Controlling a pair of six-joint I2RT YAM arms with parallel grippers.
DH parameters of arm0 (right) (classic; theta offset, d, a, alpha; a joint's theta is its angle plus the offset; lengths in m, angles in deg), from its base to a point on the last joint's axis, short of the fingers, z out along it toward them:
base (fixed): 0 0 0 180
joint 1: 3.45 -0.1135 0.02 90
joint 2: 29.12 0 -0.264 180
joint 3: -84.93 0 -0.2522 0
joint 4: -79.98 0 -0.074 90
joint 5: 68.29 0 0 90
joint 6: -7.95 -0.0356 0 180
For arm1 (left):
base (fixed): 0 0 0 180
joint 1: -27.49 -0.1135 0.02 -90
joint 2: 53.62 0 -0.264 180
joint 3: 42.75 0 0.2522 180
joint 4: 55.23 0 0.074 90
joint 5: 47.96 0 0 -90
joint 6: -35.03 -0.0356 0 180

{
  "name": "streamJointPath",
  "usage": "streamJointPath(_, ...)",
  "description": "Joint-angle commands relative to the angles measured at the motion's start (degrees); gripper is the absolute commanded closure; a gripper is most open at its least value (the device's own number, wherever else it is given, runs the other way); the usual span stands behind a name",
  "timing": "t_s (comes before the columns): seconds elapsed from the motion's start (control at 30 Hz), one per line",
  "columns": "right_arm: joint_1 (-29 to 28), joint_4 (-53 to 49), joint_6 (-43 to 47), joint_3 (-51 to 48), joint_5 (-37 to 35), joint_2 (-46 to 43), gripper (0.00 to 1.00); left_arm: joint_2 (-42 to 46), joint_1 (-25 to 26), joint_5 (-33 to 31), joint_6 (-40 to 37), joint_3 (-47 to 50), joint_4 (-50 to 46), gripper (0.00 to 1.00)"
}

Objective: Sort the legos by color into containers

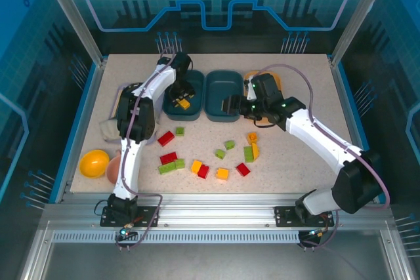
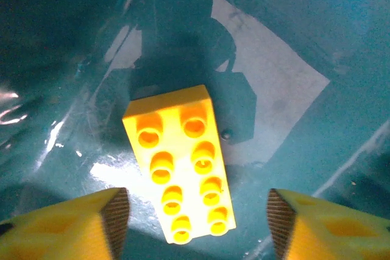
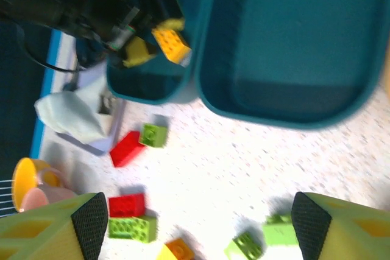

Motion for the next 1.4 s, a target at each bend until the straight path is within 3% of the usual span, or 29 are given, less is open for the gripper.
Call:
streamJointPath(0.0, -2.1, -7.16, -1.27, -0.95, -6.08, -3.61, 0.2, 4.57, 0.28, 1.25, -0.92, -1.91, -1.56, 0.29)
streamJointPath(0.23, -8.62, -16.64, -8.69, -0.84, -12.44, -1.59, 0.32, 20.15, 3.97, 0.08, -2.01, 2.84, 0.69, 0.18)
streamJointPath(0.4, -12.36, -15.76, -22.6, -2.05, -13.18, 4.2, 0.41, 39.34, 11.42, 0.82, -6.67, 23.13, 10.25, 0.12)
streamJointPath(0.6, -12.03, -8.51, -35.12, -4.96, -10.08, 10.79, 0.38, 63.0, 17.97, 2.49, -4.28, 49.73, 17.8, 0.07)
streamJointPath(0.8, -11.88, -7.55, -40.95, -2.25, -10.15, 16.6, 0.36, 79.63, 20.59, 3.6, -0.87, 63.57, 17.81, 0.06)
streamJointPath(1.0, -10.92, -3.78, -44.36, -3.25, -11.25, 19.96, 0.41, 87.85, 20.78, 3.94, -0.27, 68.47, 18.2, 0.06)
streamJointPath(1.23, -10.47, -2.13, -45.59, -2.09, -10.71, 23.43, 0.45, 88.69, 20.7, 4.39, -0.35, 68.58, 16.98, 0.06)
streamJointPath(1.37, -10.1, -2.58, -45.37, -2.01, -10.81, 24.84, 0.53, 88.49, 20.7, 4.62, -0.53, 68.31, 16.98, 0.06)
